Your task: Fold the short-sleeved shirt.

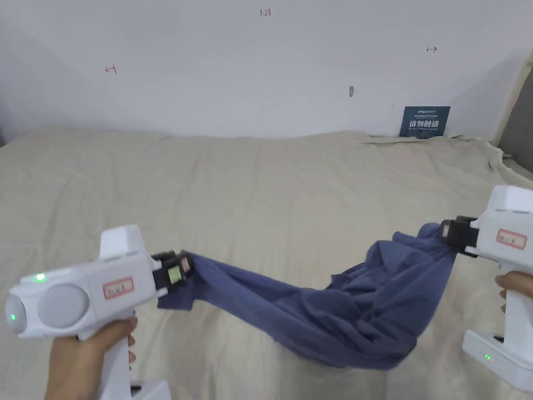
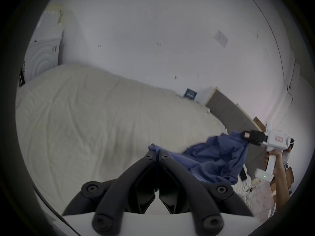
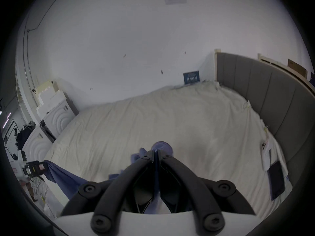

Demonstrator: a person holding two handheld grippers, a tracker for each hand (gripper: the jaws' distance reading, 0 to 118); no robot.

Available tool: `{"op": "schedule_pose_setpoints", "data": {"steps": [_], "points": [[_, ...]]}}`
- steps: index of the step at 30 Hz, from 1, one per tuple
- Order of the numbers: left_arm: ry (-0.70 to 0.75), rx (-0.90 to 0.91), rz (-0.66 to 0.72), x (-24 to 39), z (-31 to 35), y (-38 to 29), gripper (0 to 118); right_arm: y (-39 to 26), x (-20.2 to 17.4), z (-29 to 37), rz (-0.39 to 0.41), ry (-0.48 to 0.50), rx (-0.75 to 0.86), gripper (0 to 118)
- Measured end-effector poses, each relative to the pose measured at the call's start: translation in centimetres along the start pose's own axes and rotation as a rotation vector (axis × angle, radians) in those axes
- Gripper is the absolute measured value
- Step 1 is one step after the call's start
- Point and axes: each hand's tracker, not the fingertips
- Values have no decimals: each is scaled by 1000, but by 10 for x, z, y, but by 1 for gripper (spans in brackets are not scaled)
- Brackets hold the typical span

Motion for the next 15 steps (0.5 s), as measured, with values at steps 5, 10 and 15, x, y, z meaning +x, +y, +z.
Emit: {"op": "schedule_pose_setpoints", "data": {"steps": [5, 10, 15], "points": [[42, 86, 33, -22, 0, 66, 0, 48, 11, 14, 6, -69, 86, 2], [76, 138, 62, -27, -9, 123, 0, 95, 25, 8, -27, -102, 135, 2], [74, 153, 85, -45, -40, 182, 0, 136, 33, -10, -64, -109, 178, 2]]}}
